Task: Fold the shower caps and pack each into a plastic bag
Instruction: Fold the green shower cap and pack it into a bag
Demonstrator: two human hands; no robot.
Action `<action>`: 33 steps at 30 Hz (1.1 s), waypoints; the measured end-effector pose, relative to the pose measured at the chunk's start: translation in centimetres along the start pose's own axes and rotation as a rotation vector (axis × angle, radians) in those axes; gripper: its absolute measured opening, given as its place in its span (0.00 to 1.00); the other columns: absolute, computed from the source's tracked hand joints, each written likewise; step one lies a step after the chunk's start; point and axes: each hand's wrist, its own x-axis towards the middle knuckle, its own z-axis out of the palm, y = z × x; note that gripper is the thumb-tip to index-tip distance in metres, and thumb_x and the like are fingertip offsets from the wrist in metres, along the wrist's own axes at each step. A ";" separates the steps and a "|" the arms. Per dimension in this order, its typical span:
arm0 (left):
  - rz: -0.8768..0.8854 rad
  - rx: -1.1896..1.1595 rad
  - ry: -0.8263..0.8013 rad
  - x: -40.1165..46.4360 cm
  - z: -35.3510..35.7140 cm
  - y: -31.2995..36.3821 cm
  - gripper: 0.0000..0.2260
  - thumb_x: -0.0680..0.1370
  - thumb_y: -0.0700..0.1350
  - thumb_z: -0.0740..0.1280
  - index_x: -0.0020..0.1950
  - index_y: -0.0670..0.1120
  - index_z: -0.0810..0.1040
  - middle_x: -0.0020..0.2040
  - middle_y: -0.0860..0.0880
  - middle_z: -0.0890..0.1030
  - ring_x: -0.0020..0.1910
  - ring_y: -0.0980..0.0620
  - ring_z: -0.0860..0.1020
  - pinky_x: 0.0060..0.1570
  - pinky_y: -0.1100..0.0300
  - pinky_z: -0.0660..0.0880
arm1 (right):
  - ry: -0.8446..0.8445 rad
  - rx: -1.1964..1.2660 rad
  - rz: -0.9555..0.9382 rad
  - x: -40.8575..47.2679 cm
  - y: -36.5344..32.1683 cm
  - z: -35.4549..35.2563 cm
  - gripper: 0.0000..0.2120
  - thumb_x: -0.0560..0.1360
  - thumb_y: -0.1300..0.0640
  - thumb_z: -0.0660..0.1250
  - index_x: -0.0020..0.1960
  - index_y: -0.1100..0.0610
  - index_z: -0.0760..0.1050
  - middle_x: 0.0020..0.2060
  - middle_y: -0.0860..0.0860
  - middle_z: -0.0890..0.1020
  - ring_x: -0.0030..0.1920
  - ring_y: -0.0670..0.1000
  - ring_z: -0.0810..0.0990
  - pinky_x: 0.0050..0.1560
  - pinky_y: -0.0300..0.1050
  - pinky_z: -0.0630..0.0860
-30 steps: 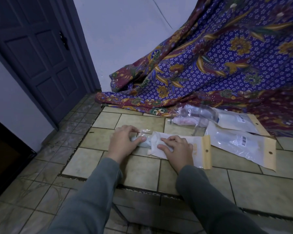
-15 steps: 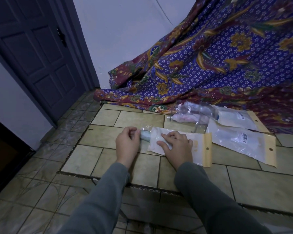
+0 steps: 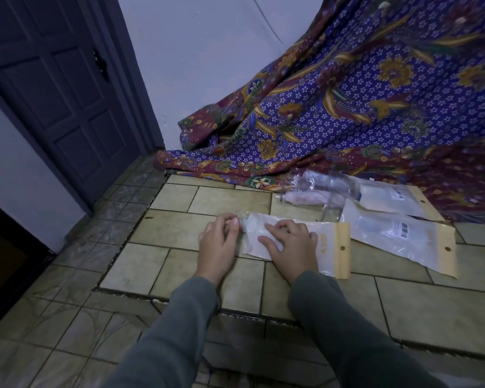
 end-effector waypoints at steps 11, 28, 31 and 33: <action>0.037 -0.050 -0.139 0.0 -0.1 -0.2 0.15 0.75 0.67 0.47 0.57 0.68 0.65 0.49 0.59 0.82 0.59 0.59 0.71 0.53 0.62 0.54 | -0.040 -0.023 0.036 0.1 -0.2 -0.3 0.18 0.76 0.40 0.61 0.63 0.44 0.75 0.56 0.43 0.74 0.58 0.48 0.67 0.51 0.44 0.53; -0.196 0.385 0.051 -0.6 -0.2 1.4 0.27 0.68 0.70 0.64 0.60 0.57 0.73 0.59 0.52 0.73 0.61 0.49 0.67 0.55 0.52 0.56 | -0.362 0.166 0.432 2.8 -2.2 -2.9 0.21 0.78 0.54 0.55 0.71 0.49 0.66 0.67 0.55 0.63 0.68 0.57 0.61 0.69 0.49 0.59; -0.239 0.360 -0.093 0.0 0.3 1.8 0.24 0.70 0.68 0.65 0.60 0.57 0.75 0.61 0.50 0.72 0.61 0.48 0.66 0.54 0.53 0.56 | -0.439 0.121 0.426 3.4 -1.6 -3.6 0.26 0.76 0.51 0.58 0.73 0.50 0.63 0.69 0.56 0.61 0.69 0.59 0.62 0.69 0.50 0.62; -0.260 0.269 -0.147 0.5 0.8 2.2 0.20 0.71 0.64 0.67 0.58 0.57 0.77 0.62 0.50 0.70 0.62 0.48 0.65 0.55 0.54 0.56 | -0.436 0.098 0.372 3.7 -1.1 -3.7 0.28 0.74 0.51 0.61 0.74 0.50 0.62 0.69 0.55 0.64 0.70 0.58 0.61 0.69 0.50 0.64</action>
